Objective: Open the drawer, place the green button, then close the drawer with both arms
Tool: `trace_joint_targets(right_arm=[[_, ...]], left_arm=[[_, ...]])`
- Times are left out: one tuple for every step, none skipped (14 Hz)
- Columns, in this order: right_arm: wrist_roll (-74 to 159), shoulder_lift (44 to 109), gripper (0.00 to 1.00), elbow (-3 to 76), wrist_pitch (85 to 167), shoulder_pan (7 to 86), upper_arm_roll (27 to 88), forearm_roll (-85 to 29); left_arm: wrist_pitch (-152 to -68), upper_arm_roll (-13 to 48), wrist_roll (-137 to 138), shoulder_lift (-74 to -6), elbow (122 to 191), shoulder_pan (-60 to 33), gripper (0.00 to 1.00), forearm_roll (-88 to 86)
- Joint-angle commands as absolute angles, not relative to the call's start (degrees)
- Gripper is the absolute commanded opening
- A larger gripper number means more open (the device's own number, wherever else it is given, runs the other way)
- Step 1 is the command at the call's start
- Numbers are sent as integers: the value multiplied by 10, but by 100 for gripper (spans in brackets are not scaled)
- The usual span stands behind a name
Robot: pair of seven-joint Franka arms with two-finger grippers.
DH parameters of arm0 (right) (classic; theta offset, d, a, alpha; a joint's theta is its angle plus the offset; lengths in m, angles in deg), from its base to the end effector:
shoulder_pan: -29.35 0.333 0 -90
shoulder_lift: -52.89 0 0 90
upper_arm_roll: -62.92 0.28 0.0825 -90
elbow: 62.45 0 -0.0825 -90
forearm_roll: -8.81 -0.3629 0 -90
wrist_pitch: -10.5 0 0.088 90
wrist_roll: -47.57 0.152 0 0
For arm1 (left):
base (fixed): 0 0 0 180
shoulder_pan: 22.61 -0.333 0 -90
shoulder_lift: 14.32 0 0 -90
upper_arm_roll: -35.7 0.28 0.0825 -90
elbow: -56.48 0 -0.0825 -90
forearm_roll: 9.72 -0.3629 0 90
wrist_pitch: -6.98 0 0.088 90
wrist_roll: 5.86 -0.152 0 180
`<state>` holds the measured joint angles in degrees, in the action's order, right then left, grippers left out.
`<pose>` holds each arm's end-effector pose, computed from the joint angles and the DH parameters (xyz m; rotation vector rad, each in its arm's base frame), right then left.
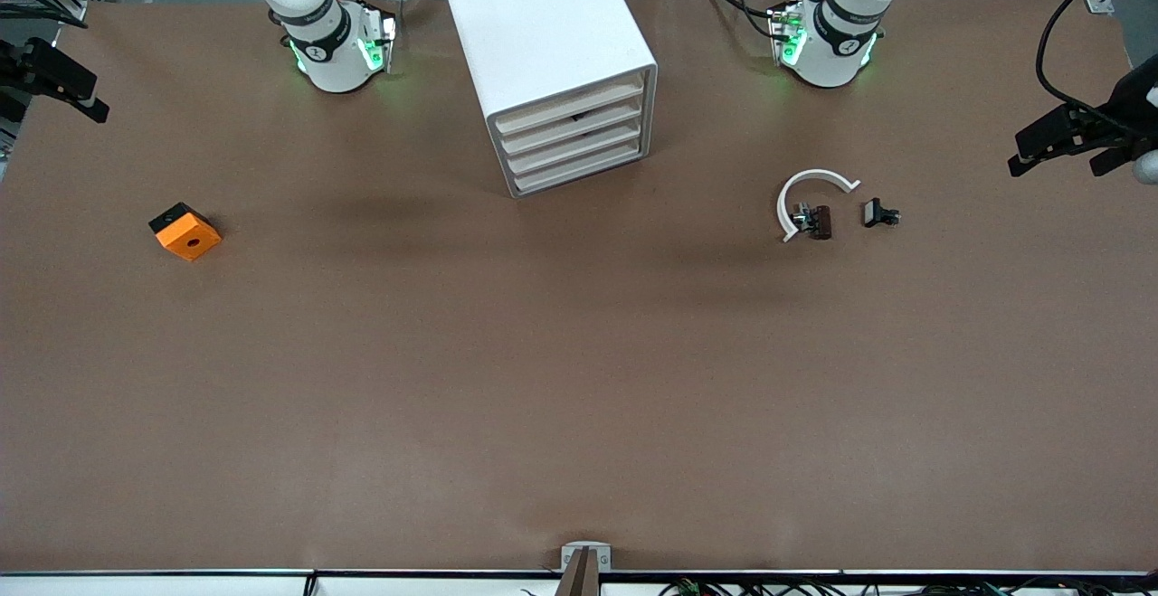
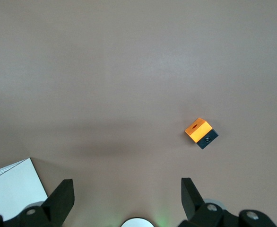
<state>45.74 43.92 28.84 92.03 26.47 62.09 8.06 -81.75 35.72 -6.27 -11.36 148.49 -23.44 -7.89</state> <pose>0.4715 -0.0289 0.5995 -3.1253 0.0481 0.0204 0.5166 0.0028 0.5530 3.1096 0.0110 -0.0081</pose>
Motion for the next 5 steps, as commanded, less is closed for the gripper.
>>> trace_joint_targets(right_arm=[[459, 427, 100, 297, 924, 268, 621, 90], [459, 427, 100, 297, 924, 268, 621, 90], [459, 427, 100, 297, 923, 268, 621, 90], [459, 427, 100, 297, 923, 269, 621, 90], [459, 427, 100, 297, 923, 269, 622, 90]], left_arm=[[-803, 354, -58, -120, 1468, -233, 100, -93], [-803, 354, -59, -120, 1468, -233, 100, -93], [-803, 354, -59, -120, 1468, -232, 100, -93], [-803, 354, -59, -120, 1468, -231, 100, -93], [-803, 354, -59, -120, 1468, -231, 100, -92]])
